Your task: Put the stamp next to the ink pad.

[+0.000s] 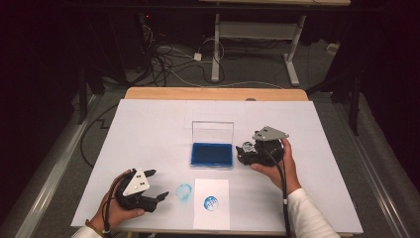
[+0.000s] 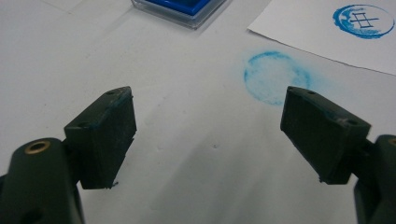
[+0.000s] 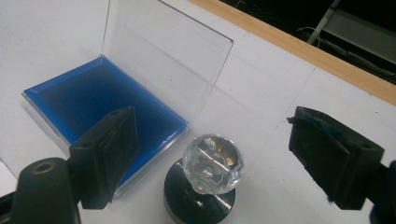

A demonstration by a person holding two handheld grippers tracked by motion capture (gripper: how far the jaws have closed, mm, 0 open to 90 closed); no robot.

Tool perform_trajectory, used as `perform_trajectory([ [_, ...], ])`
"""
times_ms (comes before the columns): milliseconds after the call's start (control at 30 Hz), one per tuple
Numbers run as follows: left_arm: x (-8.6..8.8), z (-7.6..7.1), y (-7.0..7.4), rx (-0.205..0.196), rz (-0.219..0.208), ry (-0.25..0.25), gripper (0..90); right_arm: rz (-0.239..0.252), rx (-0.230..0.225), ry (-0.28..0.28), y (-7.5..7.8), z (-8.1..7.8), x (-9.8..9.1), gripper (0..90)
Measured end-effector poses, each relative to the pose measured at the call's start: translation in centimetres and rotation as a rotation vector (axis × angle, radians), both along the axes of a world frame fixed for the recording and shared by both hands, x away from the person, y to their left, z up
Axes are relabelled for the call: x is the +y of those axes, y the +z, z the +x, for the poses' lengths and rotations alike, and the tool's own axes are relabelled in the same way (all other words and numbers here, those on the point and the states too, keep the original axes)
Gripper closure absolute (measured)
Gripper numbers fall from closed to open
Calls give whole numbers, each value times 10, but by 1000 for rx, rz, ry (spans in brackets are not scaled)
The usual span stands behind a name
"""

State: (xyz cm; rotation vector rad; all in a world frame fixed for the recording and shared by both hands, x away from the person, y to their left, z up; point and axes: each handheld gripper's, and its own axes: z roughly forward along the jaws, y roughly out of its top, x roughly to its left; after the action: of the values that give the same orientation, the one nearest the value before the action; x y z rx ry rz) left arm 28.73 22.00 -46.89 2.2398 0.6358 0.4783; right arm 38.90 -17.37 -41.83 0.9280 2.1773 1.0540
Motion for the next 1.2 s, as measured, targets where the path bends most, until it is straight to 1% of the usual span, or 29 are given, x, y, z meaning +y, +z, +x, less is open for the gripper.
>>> perform_trajectory([
  [133, 1, 0, 1, -1, -5, 4, 179, 11, -11, 5, 1, -2, 1, 162],
  [200, 1, 0, 1, -4, -7, 6, 179, 11, -24, 7, 2, -3, 2, 161],
  [367, 2, 0, 1, -4, -6, 5, 179, 3, -36, 16, 4, -6, 3, 161],
  [433, 2, 0, 2, -5, -7, 8, 179, 7, -34, 27, 6, -8, 3, 162],
  [500, 3, 1, 2, -7, -8, 11, 179, 2, -29, 40, 7, -9, 3, 162],
  [933, 7, 1, 5, -15, -16, 23, 179, 8, -68, 64, 18, -23, 4, 163],
  [1067, 7, 1, 5, -14, -16, 22, 179, 12, -73, 74, 22, -27, 4, 162],
  [1200, 7, 1, 5, -14, -16, 24, 179, 2, -76, 78, 24, -32, 3, 163],
])
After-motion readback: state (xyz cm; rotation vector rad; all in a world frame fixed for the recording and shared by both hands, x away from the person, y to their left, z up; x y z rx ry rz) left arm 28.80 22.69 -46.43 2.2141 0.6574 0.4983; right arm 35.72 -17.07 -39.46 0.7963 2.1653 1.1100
